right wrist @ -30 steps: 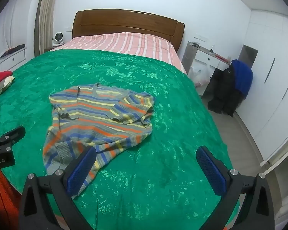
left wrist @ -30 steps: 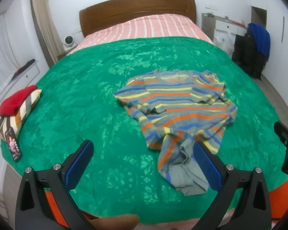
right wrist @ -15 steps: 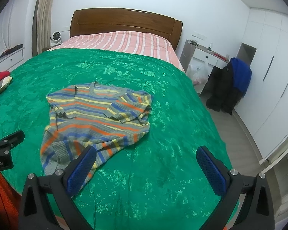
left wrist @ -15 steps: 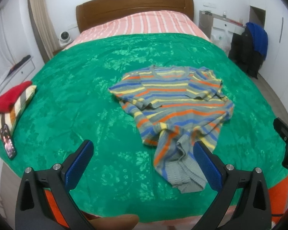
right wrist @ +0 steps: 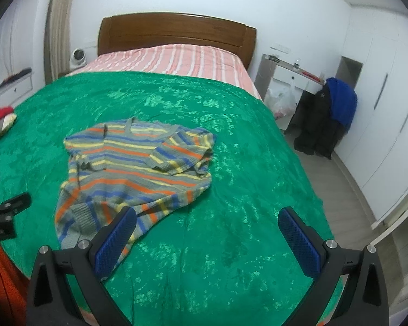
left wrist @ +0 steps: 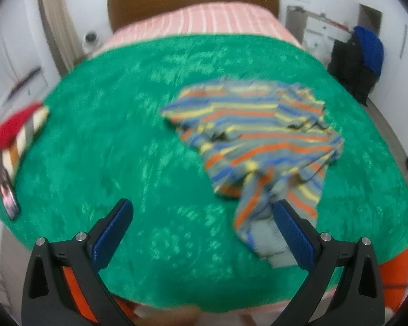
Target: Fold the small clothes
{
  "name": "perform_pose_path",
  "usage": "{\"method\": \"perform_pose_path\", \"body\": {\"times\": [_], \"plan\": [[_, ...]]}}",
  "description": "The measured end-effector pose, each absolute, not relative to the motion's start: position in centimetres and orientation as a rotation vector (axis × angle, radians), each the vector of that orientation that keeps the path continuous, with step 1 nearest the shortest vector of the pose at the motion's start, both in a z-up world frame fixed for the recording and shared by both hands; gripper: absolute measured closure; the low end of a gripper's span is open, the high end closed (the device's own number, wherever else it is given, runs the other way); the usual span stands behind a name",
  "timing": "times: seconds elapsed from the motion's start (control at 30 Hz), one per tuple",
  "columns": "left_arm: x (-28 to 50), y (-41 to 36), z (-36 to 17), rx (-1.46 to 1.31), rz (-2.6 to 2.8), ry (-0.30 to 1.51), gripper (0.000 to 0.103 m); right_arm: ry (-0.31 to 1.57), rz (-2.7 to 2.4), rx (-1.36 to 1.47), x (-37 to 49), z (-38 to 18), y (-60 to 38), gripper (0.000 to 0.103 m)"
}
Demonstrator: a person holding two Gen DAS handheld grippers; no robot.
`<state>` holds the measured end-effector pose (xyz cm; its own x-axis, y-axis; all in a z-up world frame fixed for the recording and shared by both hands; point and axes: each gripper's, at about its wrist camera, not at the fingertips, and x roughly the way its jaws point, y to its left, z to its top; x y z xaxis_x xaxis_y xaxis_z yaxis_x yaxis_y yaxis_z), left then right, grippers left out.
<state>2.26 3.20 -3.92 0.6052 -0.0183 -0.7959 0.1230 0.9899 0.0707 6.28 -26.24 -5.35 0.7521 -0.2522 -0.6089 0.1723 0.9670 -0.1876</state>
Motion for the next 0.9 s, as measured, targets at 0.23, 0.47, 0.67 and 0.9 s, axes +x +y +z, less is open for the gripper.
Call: {"method": "perform_pose_path", "body": {"times": [0.23,0.47,0.67,0.9], "plan": [[2.7,5.1,-8.9,0.035,-0.237,1.016,0.002,0.828,-0.039,0.145,7.9,-11.7,-29.3,0.001],[2.4,4.1,-8.8,-0.001,-0.337,0.995,0.012,0.951,0.413,0.438,14.3,-16.8,-24.2,0.02],[1.9,5.1,-9.2,0.05,-0.29,1.023,0.012,1.071,0.361,0.839,19.5,-21.6,-24.5,0.054],[0.9,7.8,-8.8,0.012,-0.279,0.989,0.012,1.062,0.277,0.648,11.9,-19.8,-29.0,0.094]]}}
